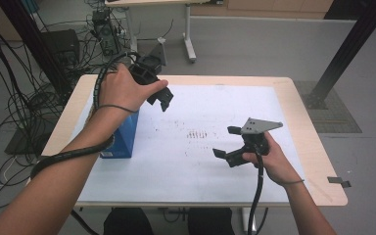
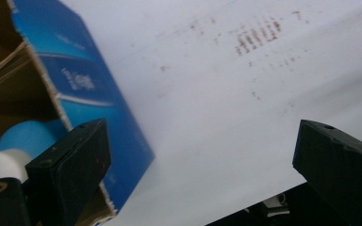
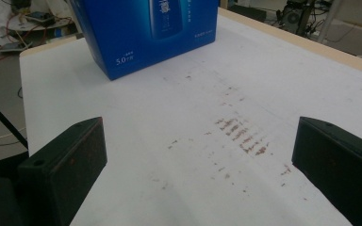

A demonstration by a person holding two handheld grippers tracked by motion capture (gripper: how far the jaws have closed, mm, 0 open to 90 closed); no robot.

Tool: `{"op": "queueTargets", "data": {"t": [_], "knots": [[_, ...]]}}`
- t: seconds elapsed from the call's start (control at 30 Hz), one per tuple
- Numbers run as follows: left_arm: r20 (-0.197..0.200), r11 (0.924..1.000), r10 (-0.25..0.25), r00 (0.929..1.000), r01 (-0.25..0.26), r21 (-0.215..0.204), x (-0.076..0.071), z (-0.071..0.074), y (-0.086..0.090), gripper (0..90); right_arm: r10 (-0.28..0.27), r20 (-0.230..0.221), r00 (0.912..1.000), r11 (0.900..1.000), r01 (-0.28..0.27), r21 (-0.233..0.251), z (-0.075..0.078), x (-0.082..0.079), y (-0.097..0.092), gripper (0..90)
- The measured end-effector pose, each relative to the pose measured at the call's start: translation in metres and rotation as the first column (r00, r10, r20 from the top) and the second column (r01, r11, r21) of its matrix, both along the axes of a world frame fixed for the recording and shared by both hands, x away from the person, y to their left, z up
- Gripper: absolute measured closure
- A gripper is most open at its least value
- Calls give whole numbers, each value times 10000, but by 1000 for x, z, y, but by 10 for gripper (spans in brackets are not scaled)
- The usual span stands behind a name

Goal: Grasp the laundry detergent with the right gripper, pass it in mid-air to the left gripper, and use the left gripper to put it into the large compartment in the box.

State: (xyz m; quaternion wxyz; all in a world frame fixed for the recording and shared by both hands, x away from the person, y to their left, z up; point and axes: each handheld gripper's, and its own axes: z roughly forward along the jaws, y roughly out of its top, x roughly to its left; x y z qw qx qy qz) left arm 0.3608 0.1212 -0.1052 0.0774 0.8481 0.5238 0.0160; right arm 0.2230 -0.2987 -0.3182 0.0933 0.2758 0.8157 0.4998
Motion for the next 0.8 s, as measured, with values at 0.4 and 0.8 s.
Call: {"op": "queueTargets", "data": {"t": [0.4, 0.8], "knots": [[-170, 9918, -1247, 9921, 1241, -294, -13, -19, -32, 55, -730, -342, 9967, 9966, 716, -420, 7, 4, -12, 39], [-400, 9800, -1892, 9811, 1862, -701, -21, -50, -44, 53, -1312, -626, 9894, 9891, 1264, -749, 12, 8, -20, 40]]}}
